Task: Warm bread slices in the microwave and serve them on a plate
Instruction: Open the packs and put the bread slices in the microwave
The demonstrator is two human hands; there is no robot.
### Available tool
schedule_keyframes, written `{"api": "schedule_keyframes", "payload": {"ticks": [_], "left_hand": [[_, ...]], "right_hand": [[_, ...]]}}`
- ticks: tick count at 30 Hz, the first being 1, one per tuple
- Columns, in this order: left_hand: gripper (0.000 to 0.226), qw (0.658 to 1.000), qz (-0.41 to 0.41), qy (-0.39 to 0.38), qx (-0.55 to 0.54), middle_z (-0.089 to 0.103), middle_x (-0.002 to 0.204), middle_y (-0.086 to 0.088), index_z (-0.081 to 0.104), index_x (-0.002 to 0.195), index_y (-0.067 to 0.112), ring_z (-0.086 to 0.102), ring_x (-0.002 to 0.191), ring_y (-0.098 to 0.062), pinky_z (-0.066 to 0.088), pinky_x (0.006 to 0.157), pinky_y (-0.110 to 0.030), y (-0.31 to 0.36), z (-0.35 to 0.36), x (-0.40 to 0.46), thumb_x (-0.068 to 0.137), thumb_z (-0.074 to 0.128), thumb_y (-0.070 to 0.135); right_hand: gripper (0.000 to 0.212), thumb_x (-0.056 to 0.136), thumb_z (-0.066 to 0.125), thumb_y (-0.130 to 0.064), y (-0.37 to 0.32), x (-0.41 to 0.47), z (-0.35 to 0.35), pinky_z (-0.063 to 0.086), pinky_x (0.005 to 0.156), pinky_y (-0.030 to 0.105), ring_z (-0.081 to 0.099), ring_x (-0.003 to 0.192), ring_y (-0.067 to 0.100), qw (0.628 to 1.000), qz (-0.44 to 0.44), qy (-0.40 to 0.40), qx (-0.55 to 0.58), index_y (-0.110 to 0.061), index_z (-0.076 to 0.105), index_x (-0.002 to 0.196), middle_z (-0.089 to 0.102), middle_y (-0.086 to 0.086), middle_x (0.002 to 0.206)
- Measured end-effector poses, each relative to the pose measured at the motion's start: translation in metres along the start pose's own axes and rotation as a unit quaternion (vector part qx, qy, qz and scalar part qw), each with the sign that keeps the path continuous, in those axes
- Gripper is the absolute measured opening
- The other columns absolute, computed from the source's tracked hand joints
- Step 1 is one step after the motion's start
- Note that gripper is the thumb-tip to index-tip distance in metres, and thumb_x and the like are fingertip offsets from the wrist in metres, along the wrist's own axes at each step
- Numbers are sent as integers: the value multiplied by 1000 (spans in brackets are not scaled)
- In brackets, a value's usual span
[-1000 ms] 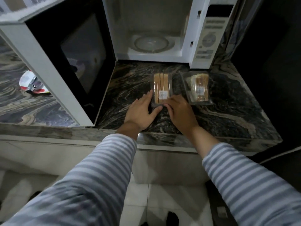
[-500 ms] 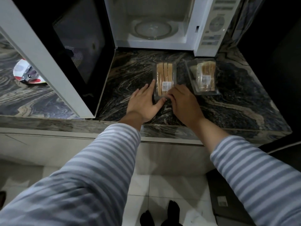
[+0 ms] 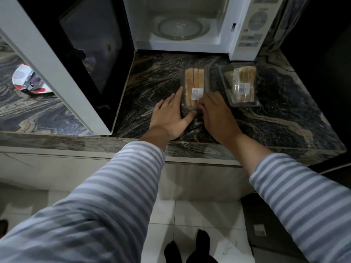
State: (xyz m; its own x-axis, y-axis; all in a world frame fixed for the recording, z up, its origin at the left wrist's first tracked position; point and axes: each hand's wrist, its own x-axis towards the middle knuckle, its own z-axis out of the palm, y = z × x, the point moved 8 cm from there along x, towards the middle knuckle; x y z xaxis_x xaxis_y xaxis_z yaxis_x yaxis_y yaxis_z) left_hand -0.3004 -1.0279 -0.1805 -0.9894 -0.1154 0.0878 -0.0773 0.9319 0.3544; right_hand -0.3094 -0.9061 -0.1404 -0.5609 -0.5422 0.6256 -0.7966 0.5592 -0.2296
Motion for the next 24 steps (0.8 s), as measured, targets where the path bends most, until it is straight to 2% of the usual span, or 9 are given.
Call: {"api": "schedule_keyframes", "payload": {"ticks": [2,5,8,10,13,15,18,21,24], "left_hand": [[79,999,3,17,-33,27,158,0,3,154,25,24,144,-13,13,119,-36,0,-2,0,92,26,68],[73,993,9,36,-113,17,161,4,9,153,28,24,145,-15,18,118,-41,0,-9,1,94,27,64],[70,978,10,52,-202,8,162,8,8,153,32,18,146,-13,20,118,-47,3,-24,9,94,30,63],[69,975,42,81,-204,13,161,7,12,153,32,16,147,-12,20,117,-49,12,-44,19,93,29,64],[57,968,109,123,-188,22,159,3,26,149,35,21,145,-12,24,117,-46,27,-76,33,97,30,56],[46,965,113,126,-202,28,157,1,40,143,35,27,142,-12,27,115,-34,30,-88,42,100,35,49],[36,955,118,119,-245,42,150,-4,61,125,29,31,141,-13,31,114,-36,31,-96,53,99,42,44],[30,953,120,116,-254,45,148,-4,66,116,30,33,141,-12,34,112,-35,29,-96,56,98,45,43],[29,951,123,122,-258,46,147,-4,67,116,27,33,140,-10,34,111,-33,29,-96,54,99,46,39]], "right_hand": [[16,91,48,1,-1,1,-6,40,80,30,53,84,33,1000,-1,25,0,1,64,90,60,17,91],[25,96,43,-6,7,-2,-20,44,88,36,53,98,34,995,44,86,-3,4,63,107,59,20,105],[36,96,34,-5,23,-8,-25,32,105,21,48,115,30,983,134,116,53,4,53,125,53,22,122],[38,95,35,-2,31,-9,-22,28,103,14,46,121,27,968,203,114,97,2,48,130,52,19,127],[38,96,45,-9,28,2,-10,30,100,17,48,123,23,949,277,80,128,-5,48,133,53,14,131],[34,93,53,-16,21,17,-3,38,98,23,54,115,23,948,280,73,134,-7,55,125,59,11,122],[45,83,62,-35,20,35,16,51,90,40,58,109,23,933,332,46,130,-14,54,122,61,6,117],[65,79,66,-47,26,38,32,49,91,42,55,115,27,903,415,15,108,-16,44,130,58,7,124],[62,85,64,-48,29,37,34,47,87,39,56,114,30,889,453,16,66,-11,42,130,58,11,124]]}}
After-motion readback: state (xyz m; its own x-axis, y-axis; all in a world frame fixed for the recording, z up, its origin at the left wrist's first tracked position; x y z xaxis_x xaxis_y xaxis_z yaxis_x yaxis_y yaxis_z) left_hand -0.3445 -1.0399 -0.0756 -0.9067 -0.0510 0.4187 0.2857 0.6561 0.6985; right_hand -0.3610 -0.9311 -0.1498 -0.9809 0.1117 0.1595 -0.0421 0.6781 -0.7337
